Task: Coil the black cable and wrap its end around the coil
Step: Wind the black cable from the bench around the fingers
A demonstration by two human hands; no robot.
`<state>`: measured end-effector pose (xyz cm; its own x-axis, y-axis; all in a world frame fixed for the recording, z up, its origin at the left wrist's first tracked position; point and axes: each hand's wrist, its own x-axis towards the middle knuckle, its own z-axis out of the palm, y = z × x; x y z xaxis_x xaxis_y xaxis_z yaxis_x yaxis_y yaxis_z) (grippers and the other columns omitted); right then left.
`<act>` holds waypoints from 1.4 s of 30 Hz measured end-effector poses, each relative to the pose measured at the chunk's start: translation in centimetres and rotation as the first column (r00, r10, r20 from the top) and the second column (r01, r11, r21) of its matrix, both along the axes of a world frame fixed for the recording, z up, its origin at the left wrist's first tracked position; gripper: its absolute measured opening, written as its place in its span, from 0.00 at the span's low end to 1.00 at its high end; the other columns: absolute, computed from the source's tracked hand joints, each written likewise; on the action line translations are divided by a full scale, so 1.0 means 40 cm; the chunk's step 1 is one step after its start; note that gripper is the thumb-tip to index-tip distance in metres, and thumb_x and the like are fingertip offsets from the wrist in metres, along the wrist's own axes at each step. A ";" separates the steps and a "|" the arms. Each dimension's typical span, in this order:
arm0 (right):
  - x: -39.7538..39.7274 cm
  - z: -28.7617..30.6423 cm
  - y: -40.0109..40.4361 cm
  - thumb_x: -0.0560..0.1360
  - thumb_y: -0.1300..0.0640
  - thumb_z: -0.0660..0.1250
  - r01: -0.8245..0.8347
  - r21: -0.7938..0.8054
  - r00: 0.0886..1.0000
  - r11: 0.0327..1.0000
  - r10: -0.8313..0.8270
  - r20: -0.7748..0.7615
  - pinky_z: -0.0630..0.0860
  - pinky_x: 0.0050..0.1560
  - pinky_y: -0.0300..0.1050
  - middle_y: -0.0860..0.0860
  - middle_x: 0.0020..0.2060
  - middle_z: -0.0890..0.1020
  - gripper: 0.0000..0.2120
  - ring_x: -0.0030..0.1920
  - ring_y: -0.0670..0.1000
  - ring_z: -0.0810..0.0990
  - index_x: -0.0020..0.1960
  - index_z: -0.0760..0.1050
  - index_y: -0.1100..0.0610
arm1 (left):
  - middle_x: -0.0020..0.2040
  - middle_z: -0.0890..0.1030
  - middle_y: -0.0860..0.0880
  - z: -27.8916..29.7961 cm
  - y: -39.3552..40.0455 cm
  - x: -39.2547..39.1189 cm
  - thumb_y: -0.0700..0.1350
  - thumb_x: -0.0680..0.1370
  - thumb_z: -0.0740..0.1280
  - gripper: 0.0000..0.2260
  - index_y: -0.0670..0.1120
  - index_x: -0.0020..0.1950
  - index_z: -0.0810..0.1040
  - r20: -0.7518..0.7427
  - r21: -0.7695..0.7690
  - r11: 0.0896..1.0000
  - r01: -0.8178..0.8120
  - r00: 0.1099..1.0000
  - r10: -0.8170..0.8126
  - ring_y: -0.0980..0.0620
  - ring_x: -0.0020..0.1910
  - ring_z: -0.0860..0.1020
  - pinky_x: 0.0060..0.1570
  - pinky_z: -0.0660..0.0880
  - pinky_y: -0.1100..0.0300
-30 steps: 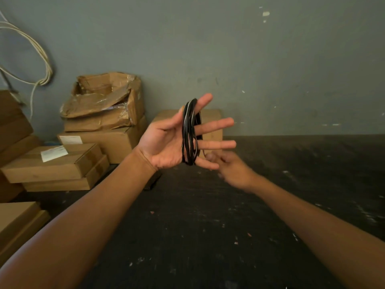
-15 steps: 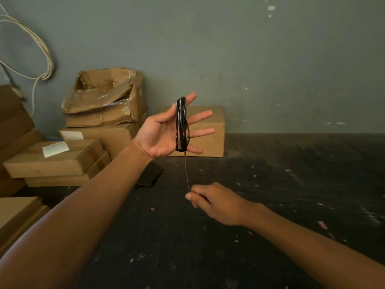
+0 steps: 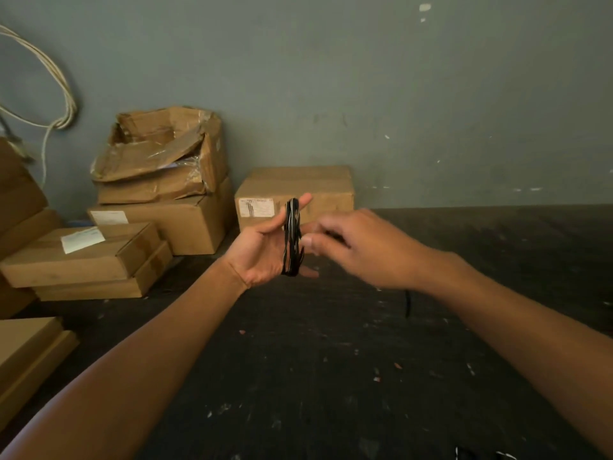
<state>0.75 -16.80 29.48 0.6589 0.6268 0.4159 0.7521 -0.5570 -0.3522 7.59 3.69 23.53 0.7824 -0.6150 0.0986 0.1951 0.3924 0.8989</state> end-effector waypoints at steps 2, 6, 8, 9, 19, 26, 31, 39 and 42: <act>0.013 0.031 -0.015 0.80 0.48 0.62 0.029 0.016 1.000 0.999 -0.029 -0.013 0.66 0.27 0.33 0.41 0.29 0.74 0.11 0.27 0.38 0.72 0.38 0.71 0.44 | 0.69 0.76 0.41 -0.003 -0.011 -0.004 0.54 0.81 0.57 0.23 0.55 0.77 0.65 -0.016 0.030 1.000 0.008 1.000 -0.008 0.35 0.69 0.72 0.59 0.65 0.25; 0.033 0.073 -0.028 0.78 0.47 0.63 0.060 0.005 0.998 0.998 -0.060 -0.005 0.72 0.33 0.42 0.43 0.37 0.82 0.09 0.34 0.38 0.78 0.43 0.77 0.50 | 0.73 0.71 0.41 -0.005 -0.040 -0.021 0.54 0.82 0.54 0.22 0.50 0.74 0.68 -0.057 0.089 0.996 0.030 0.998 -0.025 0.33 0.72 0.68 0.59 0.65 0.27; 0.038 0.086 -0.028 0.77 0.47 0.66 0.051 -0.021 0.999 0.998 -0.050 0.014 0.66 0.29 0.31 0.37 0.30 0.79 0.08 0.31 0.32 0.75 0.42 0.77 0.48 | 0.75 0.69 0.39 -0.014 -0.048 -0.032 0.54 0.81 0.57 0.20 0.52 0.71 0.72 -0.078 0.105 0.992 0.067 0.995 -0.059 0.33 0.72 0.67 0.62 0.63 0.27; 0.039 0.091 -0.027 0.77 0.47 0.66 0.058 -0.053 0.998 0.997 -0.056 0.031 0.65 0.29 0.30 0.35 0.27 0.77 0.07 0.30 0.31 0.73 0.41 0.77 0.46 | 0.75 0.69 0.40 -0.018 -0.050 -0.037 0.54 0.80 0.58 0.20 0.53 0.71 0.72 -0.087 0.117 0.989 0.087 0.993 -0.077 0.33 0.72 0.67 0.64 0.61 0.26; 0.089 0.096 -0.062 0.75 0.46 0.68 0.099 -0.113 0.993 0.989 -0.091 0.077 0.70 0.35 0.47 0.49 0.31 0.81 0.09 0.33 0.52 0.76 0.43 0.81 0.51 | 0.74 0.71 0.44 0.010 -0.055 -0.058 0.55 0.79 0.60 0.23 0.59 0.75 0.66 -0.048 0.327 0.910 0.255 0.966 -0.253 0.38 0.72 0.69 0.68 0.54 0.25; 0.128 0.087 -0.096 0.78 0.55 0.66 0.000 -0.051 0.999 0.999 0.002 0.036 0.71 0.42 0.38 0.39 0.37 0.79 0.07 0.39 0.40 0.77 0.47 0.81 0.56 | 0.78 0.63 0.40 0.019 -0.044 -0.074 0.53 0.81 0.58 0.23 0.57 0.77 0.63 -0.051 0.289 0.872 0.394 0.916 -0.397 0.34 0.75 0.61 0.68 0.52 0.24; 0.134 0.050 -0.113 0.79 0.58 0.64 -0.023 0.037 1.000 0.999 0.022 0.019 0.75 0.48 0.46 0.43 0.41 0.81 0.05 0.45 0.43 0.79 0.48 0.79 0.54 | 0.78 0.62 0.39 0.033 -0.040 -0.089 0.52 0.82 0.60 0.23 0.56 0.77 0.63 -0.028 0.161 0.875 0.457 0.888 -0.459 0.31 0.76 0.54 0.68 0.50 0.24; 0.113 -0.027 -0.078 0.79 0.61 0.64 -0.067 0.343 0.974 0.937 0.136 -0.181 0.79 0.46 0.52 0.50 0.42 0.82 0.06 0.44 0.54 0.80 0.52 0.79 0.58 | 0.76 0.65 0.37 0.061 -0.055 -0.101 0.57 0.80 0.59 0.23 0.52 0.74 0.70 0.021 -0.053 0.841 0.538 0.843 -0.538 0.28 0.75 0.48 0.64 0.48 0.23; 0.105 -0.045 -0.055 0.78 0.63 0.64 -0.056 0.502 0.947 0.863 0.206 -0.248 0.79 0.51 0.52 0.61 0.46 0.82 0.07 0.48 0.59 0.81 0.52 0.79 0.65 | 0.71 0.71 0.36 0.063 -0.057 -0.096 0.57 0.78 0.66 0.25 0.49 0.72 0.71 0.082 -0.150 0.816 0.558 0.830 -0.552 0.27 0.74 0.59 0.63 0.52 0.22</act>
